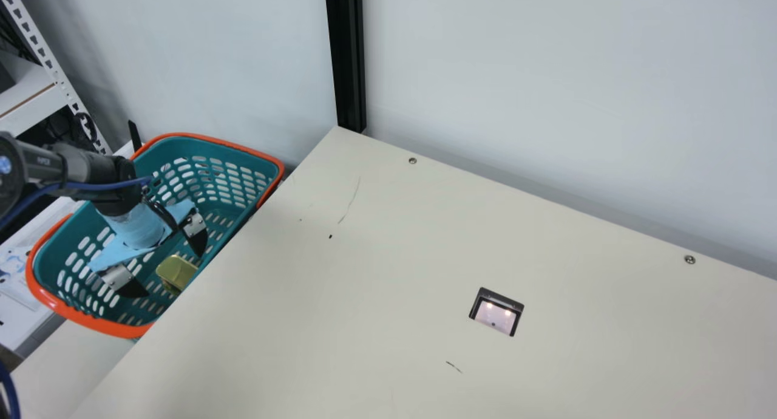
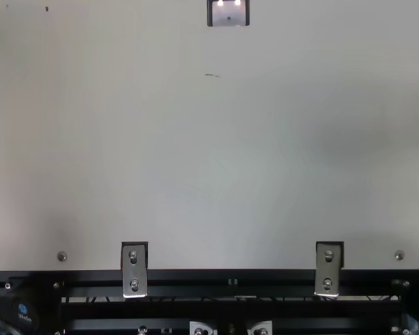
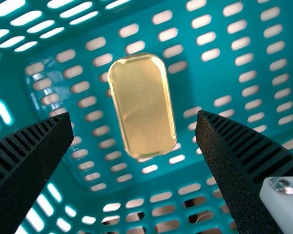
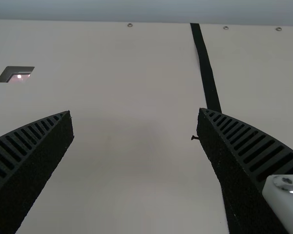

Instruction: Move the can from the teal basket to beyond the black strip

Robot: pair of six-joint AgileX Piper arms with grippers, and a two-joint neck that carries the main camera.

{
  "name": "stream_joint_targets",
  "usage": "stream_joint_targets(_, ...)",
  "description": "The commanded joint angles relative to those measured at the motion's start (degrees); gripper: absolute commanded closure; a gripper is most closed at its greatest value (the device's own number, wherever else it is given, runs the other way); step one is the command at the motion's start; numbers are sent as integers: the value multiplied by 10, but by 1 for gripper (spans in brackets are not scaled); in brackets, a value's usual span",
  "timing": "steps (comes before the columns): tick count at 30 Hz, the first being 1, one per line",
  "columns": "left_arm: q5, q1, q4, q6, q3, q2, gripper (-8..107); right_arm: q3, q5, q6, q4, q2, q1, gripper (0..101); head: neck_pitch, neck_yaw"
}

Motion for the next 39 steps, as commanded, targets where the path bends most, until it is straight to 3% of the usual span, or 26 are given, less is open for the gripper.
stream_joint_targets(1, 3, 1, -1, -3, -11, 7, 9, 0, 0, 0, 0, 0, 0, 0, -20, 9)
stream_joint_targets(17, 38, 2, 12, -18, -60, 58, 9, 0, 0, 0, 0, 0, 0, 0, -20, 9)
stream_joint_targets(39, 29, 6, -11, -5, -98, 113, 9, 0, 0, 0, 0, 0, 0, 0, -20, 9)
